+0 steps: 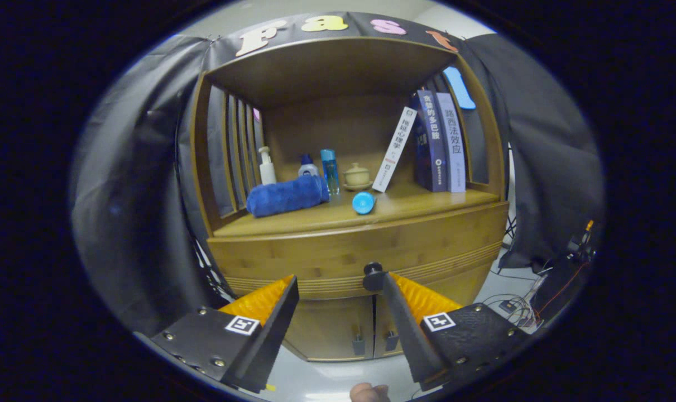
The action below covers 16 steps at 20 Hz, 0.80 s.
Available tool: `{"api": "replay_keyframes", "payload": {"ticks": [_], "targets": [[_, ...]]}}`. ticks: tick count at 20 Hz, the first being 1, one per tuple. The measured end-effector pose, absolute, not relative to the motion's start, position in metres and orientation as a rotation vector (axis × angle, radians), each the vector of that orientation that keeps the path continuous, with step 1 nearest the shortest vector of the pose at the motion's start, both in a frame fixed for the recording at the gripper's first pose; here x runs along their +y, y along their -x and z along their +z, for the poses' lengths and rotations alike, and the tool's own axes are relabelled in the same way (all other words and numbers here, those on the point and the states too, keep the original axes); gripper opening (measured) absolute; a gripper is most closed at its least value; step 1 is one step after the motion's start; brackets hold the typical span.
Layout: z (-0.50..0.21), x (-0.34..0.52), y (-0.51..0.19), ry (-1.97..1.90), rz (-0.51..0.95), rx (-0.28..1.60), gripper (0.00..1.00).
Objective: Pull open the drawer, take out the items inside it, and place them on the countertop above the cabinet.
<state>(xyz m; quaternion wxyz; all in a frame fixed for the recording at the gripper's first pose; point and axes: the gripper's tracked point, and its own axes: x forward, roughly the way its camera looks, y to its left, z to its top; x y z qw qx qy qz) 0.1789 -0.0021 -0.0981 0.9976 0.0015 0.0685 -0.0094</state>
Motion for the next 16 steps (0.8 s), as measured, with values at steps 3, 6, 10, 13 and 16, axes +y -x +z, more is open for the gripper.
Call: {"api": "replay_keyframes", "payload": {"ticks": [3,6,10,13,16], "targets": [[-0.061,-0.002,-0.134,0.038,0.024,0.124,0.91],[-0.028,-0.005,-0.087,0.118,0.026,0.094,0.91],[0.019,-0.017,-0.031,0.119,-0.005,0.04,0.91],[0.045,-0.014,0.002,0.114,0.022,0.035,0.91],[0.08,-0.029,0.031,0.102,-0.026,-0.008,0.91]]}}
